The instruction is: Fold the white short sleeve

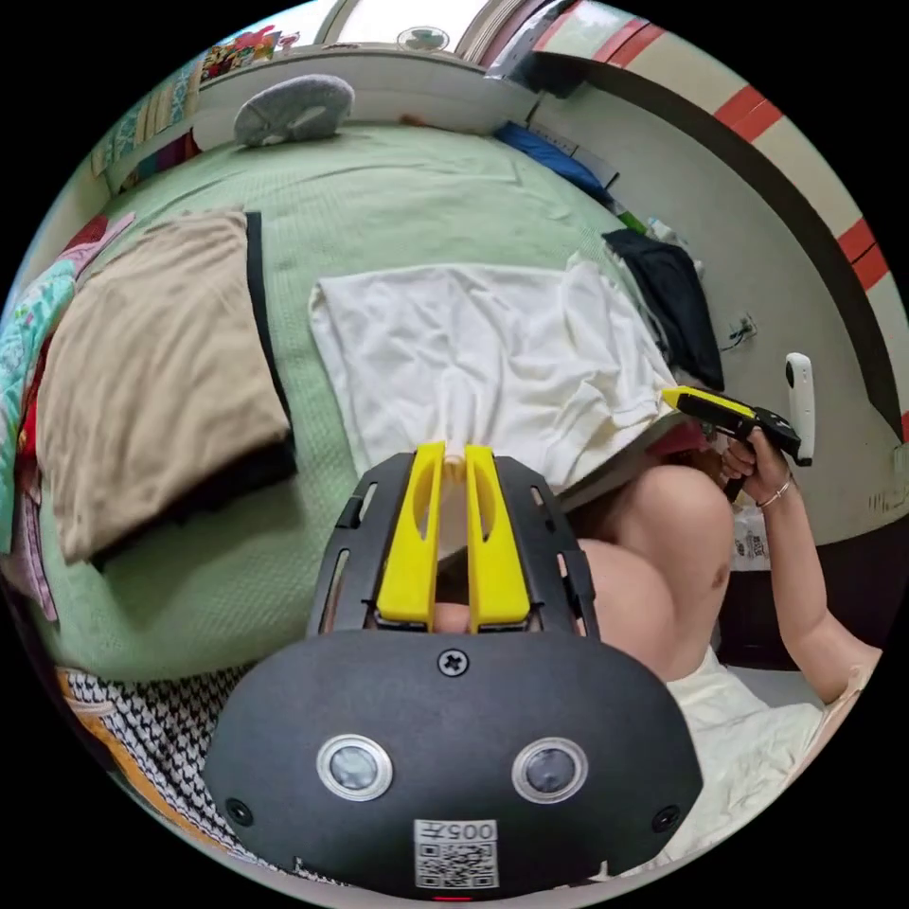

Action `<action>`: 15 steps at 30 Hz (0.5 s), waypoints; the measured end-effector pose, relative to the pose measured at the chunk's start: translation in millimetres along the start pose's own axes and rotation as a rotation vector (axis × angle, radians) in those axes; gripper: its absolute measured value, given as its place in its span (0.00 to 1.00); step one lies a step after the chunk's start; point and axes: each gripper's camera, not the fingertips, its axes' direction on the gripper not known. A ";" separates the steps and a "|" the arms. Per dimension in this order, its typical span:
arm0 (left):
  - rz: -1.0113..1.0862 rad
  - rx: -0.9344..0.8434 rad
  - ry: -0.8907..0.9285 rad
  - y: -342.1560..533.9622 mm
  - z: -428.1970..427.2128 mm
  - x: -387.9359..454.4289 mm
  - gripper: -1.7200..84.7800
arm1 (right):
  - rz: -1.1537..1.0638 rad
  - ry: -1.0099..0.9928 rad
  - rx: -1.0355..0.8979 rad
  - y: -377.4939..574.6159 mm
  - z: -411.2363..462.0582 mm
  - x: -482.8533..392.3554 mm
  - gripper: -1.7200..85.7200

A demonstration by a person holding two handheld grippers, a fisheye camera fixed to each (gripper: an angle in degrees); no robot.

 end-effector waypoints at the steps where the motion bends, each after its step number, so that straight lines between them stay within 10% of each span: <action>1: -0.011 0.000 0.007 7.6 2.9 -1.2 0.08 | 0.027 0.004 -0.012 6.3 3.1 5.6 0.02; 15: 0.089 0.125 -0.057 70.2 -35.9 16.7 0.17 | -0.257 0.079 0.177 19.7 -45.3 -50.4 0.11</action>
